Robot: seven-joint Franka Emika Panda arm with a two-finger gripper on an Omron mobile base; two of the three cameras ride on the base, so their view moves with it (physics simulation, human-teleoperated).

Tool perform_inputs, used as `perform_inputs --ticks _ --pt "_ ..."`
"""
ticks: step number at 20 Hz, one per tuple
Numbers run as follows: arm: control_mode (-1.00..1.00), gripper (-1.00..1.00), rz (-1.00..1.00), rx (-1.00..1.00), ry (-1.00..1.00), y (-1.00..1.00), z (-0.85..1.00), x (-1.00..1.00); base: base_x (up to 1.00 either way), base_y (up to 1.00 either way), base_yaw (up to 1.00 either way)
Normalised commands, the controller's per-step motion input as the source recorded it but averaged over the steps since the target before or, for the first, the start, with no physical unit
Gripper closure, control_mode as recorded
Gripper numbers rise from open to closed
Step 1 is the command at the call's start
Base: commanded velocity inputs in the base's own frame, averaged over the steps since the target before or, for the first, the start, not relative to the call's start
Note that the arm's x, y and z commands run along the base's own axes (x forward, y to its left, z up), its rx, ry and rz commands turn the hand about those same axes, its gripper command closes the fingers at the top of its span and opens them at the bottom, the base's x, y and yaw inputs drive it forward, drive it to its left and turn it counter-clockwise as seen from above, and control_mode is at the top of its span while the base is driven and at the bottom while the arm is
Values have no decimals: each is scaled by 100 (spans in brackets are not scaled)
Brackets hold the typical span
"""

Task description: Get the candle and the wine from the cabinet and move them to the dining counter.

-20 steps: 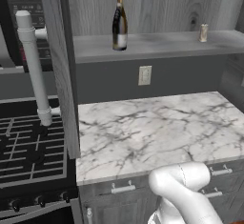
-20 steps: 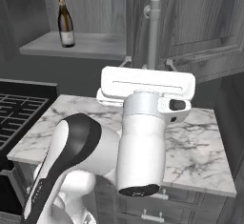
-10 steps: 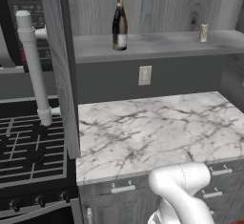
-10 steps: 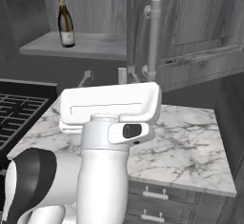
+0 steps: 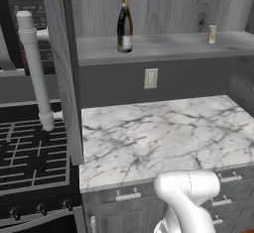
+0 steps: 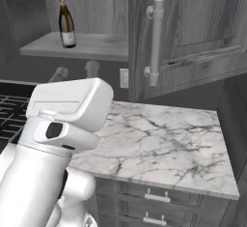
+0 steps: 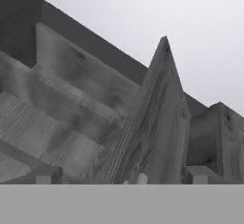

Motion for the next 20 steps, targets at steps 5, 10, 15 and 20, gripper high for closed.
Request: perform_inputs --ticks 5,10,15,20 --pt "-100 -100 -41 -14 12 59 -1 -1 0 0 0" --pt "-100 -100 -38 -13 28 63 -21 37 0 0 0" --pt "-100 -100 -36 -10 30 43 -29 61 0 0 0" --pt "-100 -100 -36 -3 30 8 -26 79 0 0 0"
